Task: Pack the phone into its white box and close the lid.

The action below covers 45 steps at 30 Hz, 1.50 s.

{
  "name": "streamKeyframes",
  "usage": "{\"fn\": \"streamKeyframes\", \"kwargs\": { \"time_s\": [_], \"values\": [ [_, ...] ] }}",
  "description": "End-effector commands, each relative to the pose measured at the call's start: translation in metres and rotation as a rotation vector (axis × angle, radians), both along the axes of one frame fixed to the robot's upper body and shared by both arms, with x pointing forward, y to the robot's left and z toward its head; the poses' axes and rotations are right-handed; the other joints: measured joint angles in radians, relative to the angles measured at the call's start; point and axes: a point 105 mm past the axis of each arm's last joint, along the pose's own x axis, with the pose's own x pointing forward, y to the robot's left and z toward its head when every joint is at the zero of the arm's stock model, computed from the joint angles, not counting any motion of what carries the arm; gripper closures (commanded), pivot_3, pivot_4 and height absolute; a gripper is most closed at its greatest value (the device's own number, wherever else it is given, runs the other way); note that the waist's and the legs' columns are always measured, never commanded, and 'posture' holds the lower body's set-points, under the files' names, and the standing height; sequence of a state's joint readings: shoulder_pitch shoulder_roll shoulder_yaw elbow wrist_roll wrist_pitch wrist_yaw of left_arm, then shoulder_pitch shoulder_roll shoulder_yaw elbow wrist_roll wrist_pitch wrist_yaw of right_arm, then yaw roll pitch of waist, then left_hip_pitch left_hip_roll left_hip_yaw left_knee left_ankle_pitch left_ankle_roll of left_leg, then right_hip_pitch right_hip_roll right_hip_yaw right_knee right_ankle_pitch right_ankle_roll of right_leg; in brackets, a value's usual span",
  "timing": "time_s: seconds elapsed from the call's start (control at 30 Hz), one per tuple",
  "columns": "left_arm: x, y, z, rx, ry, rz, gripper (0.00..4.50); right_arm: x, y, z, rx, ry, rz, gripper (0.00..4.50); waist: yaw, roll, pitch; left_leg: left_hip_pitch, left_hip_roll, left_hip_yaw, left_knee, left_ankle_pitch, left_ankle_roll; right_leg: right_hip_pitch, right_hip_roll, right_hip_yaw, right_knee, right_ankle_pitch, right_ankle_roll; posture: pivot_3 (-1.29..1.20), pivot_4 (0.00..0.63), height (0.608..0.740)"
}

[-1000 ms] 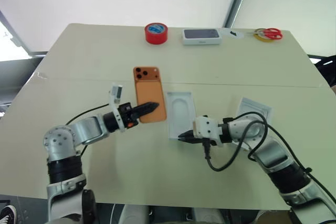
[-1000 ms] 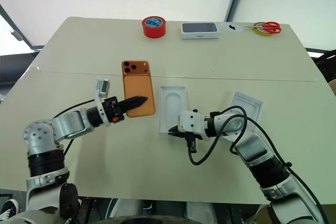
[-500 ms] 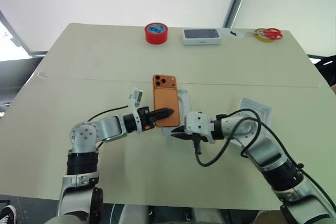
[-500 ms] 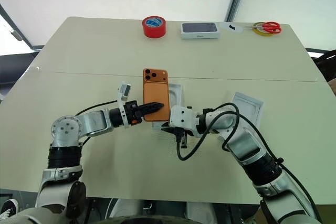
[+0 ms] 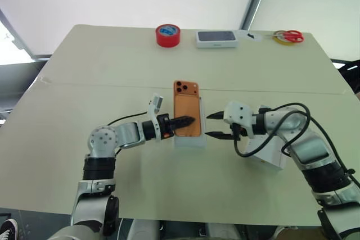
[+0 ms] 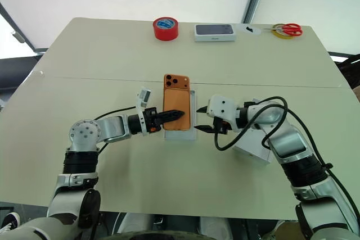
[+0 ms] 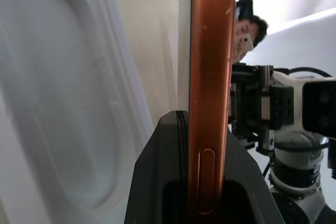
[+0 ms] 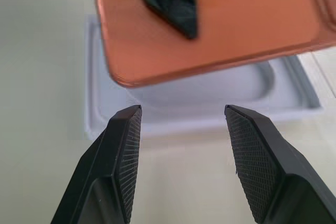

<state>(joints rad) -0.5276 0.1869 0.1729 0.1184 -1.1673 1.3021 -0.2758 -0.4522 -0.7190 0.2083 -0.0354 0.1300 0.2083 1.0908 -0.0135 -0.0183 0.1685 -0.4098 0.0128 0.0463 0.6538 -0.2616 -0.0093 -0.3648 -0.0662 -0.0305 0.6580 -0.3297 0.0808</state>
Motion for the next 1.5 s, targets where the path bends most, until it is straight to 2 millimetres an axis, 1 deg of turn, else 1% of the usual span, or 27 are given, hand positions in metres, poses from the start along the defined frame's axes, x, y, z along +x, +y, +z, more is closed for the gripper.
{"fn": "streamKeyframes", "kwargs": {
  "time_s": [0.03, 0.23, 0.3, 0.33, 0.5, 0.57, 0.6, 0.7, 0.77, 0.9, 1.0, 1.1, 1.17, 1.23, 1.27, 1.37, 1.4, 1.43, 1.47, 1.5],
  "values": [
    [0.0, -0.001, 0.021, -0.036, -0.061, -0.026, 4.5, 0.011, -0.005, 0.014, -0.008, -0.099, -0.013, 1.89, 0.0, 0.0, 0.0, 0.0, 0.0, 0.0, 0.0, 0.0, 0.0, 0.0, 0.0, 0.0, 0.0, 0.0, 0.0, 0.0, 0.15, 0.74],
    [0.0, 0.001, 0.017, -0.015, -0.048, -0.024, 4.5, 0.018, -0.012, 0.009, -0.031, -0.125, -0.035, 1.89, 0.005, 0.0, 0.0, 0.0, 0.001, 0.0, 0.001, 0.0, -0.001, 0.0, 0.0, 0.0, 0.0, 0.0, 0.0, 0.0, 0.15, 0.74],
    [0.001, 0.002, 0.014, 0.0, -0.035, -0.011, 3.48, 0.02, -0.014, 0.007, -0.032, -0.125, -0.046, 1.84, 0.006, 0.0, 0.0, 0.0, 0.0, 0.0, 0.001, 0.0, -0.001, 0.0, 0.0, 0.0, 0.0, 0.0, 0.0, 0.0, 0.15, 0.74],
    [0.001, 0.002, 0.013, 0.007, -0.031, -0.005, 3.24, 0.021, -0.014, 0.007, -0.031, -0.124, -0.048, 1.84, 0.006, 0.0, 0.0, 0.0, 0.0, 0.0, 0.002, 0.0, -0.001, 0.001, 0.0, 0.0, 0.0, 0.0, 0.0, 0.0, 0.15, 0.74],
    [0.0, 0.002, 0.017, 0.015, -0.037, -0.018, 0.74, 0.02, -0.008, 0.004, -0.024, -0.132, -0.037, 1.84, 0.003, 0.0, 0.0, 0.0, 0.001, 0.0, 0.002, 0.0, -0.001, 0.001, 0.001, 0.0, 0.0, 0.0, 0.0, 0.0, 0.15, 0.74],
    [-0.003, 0.002, 0.019, 0.049, -0.038, -0.052, 0.74, 0.02, -0.005, 0.004, -0.018, -0.136, -0.033, 1.84, 0.003, 0.0, 0.0, 0.0, 0.001, 0.0, 0.002, 0.0, -0.001, 0.001, 0.001, 0.0, 0.0, 0.0, 0.0, 0.0, 0.15, 0.74],
    [-0.004, 0.004, 0.024, 0.062, -0.055, -0.071, 0.74, 0.021, -0.004, 0.004, -0.015, -0.138, -0.032, 1.84, 0.003, 0.0, 0.0, 0.0, 0.001, 0.0, 0.002, 0.0, -0.001, 0.001, 0.001, 0.0, 0.0, 0.0, 0.0, 0.0, 0.15, 0.74],
    [-0.007, 0.012, 0.033, 0.101, -0.09, -0.105, 0.74, 0.022, -0.005, 0.005, -0.014, -0.14, -0.034, 1.84, 0.003, 0.0, 0.0, 0.0, 0.001, 0.0, 0.002, 0.0, -0.001, 0.001, 0.001, 0.0, 0.001, 0.0, 0.0, 0.0, 0.15, 0.74],
    [-0.008, 0.016, 0.035, 0.128, -0.099, -0.114, 0.74, 0.023, -0.007, 0.005, -0.016, -0.143, -0.038, 1.84, 0.004, 0.0, 0.0, 0.0, 0.001, 0.0, 0.002, 0.0, -0.001, 0.001, 0.001, 0.0, 0.001, 0.0, 0.0, 0.0, 0.15, 0.74],
    [-0.015, 0.024, 0.034, 0.184, -0.116, -0.13, 0.74, 0.023, -0.006, 0.004, -0.016, -0.146, -0.045, 1.84, 0.003, 0.0, 0.0, 0.0, 0.001, 0.0, 0.003, 0.001, -0.001, 0.001, 0.001, 0.0, 0.001, 0.0, 0.0, 0.0, 0.15, 0.74],
    [-0.021, 0.032, 0.029, 0.236, -0.128, -0.127, 0.74, 0.023, -0.004, 0.003, -0.011, -0.148, -0.047, 1.84, 0.002, 0.0, 0.0, 0.0, 0.001, 0.0, 0.003, 0.001, -0.001, 0.001, 0.001, 0.0, 0.001, 0.0, 0.0, 0.0, 0.15, 0.74],
    [-0.015, 0.045, 0.022, 0.33, -0.156, -0.051, 0.74, 0.023, -0.004, 0.002, -0.011, -0.147, -0.052, 1.84, 0.002, 0.001, 0.0, 0.0, 0.001, 0.0, 0.002, 0.001, -0.001, 0.001, 0.001, 0.0, 0.001, 0.0, 0.0, 0.0, 0.15, 0.74],
    [-0.01, 0.052, 0.021, 0.341, -0.17, -0.007, 0.74, 0.025, -0.005, 0.002, -0.014, -0.151, -0.058, 1.84, 0.003, 0.001, 0.0, 0.0, 0.001, 0.0, 0.002, 0.001, -0.002, 0.001, 0.001, 0.0, 0.001, 0.0, 0.0, 0.0, 0.15, 0.74],
    [-0.003, 0.058, 0.027, 0.349, -0.239, 0.049, 1.25, 0.029, -0.005, 0.004, -0.003, -0.143, -0.078, 2.41, 0.005, 0.001, 0.0, 0.0, 0.001, 0.0, 0.003, 0.001, -0.001, 0.001, 0.001, 0.0, 0.001, 0.0, 0.0, 0.0, 0.15, 0.74],
    [0.002, 0.061, 0.026, 0.396, -0.284, 0.083, 1.58, 0.031, -0.005, 0.005, -0.002, -0.153, -0.089, 2.73, 0.004, 0.001, 0.0, 0.0, 0.001, 0.0, 0.003, 0.001, -0.001, 0.001, 0.001, 0.0, 0.001, 0.0, 0.0, 0.0, 0.15, 0.74],
    [0.014, 0.064, 0.019, 0.529, -0.44, 0.135, 3.07, 0.038, -0.006, 0.003, -0.039, -0.198, -0.1, 4.28, 0.004, 0.001, 0.0, 0.0, 0.001, 0.0, 0.002, 0.001, -0.002, 0.001, 0.001, 0.0, 0.001, 0.0, 0.0, 0.0, 0.15, 0.74],
    [0.017, 0.062, 0.017, 0.565, -0.489, 0.131, 3.63, 0.04, -0.007, 0.0, -0.065, -0.21, -0.098, 4.5, 0.004, 0.001, 0.0, 0.0, 0.001, 0.0, 0.002, 0.001, -0.002, 0.001, 0.001, 0.0, 0.001, 0.0, 0.0, 0.0, 0.15, 0.74],
    [0.018, 0.059, 0.015, 0.606, -0.549, 0.116, 4.12, 0.041, -0.008, -0.002, -0.086, -0.218, -0.096, 4.5, 0.005, 0.001, 0.0, 0.0, 0.001, 0.0, 0.002, 0.001, -0.002, 0.001, 0.001, 0.0, 0.001, 0.0, 0.0, 0.0, 0.15, 0.74],
    [0.019, 0.057, 0.009, 0.658, -0.593, 0.091, 4.47, 0.043, -0.008, -0.005, -0.102, -0.227, -0.099, 4.5, 0.005, 0.001, 0.0, 0.0, 0.001, 0.0, 0.002, 0.001, -0.002, 0.001, 0.001, 0.0, 0.001, 0.0, 0.0, 0.0, 0.15, 0.74],
    [0.019, 0.056, 0.003, 0.713, -0.64, 0.063, 4.47, 0.045, -0.008, -0.006, -0.116, -0.238, -0.101, 4.5, 0.005, 0.001, 0.0, 0.0, 0.001, 0.001, 0.002, 0.001, -0.002, 0.001, 0.001, 0.0, 0.0, 0.0, 0.0, 0.0, 0.15, 0.74]
  ]
}}
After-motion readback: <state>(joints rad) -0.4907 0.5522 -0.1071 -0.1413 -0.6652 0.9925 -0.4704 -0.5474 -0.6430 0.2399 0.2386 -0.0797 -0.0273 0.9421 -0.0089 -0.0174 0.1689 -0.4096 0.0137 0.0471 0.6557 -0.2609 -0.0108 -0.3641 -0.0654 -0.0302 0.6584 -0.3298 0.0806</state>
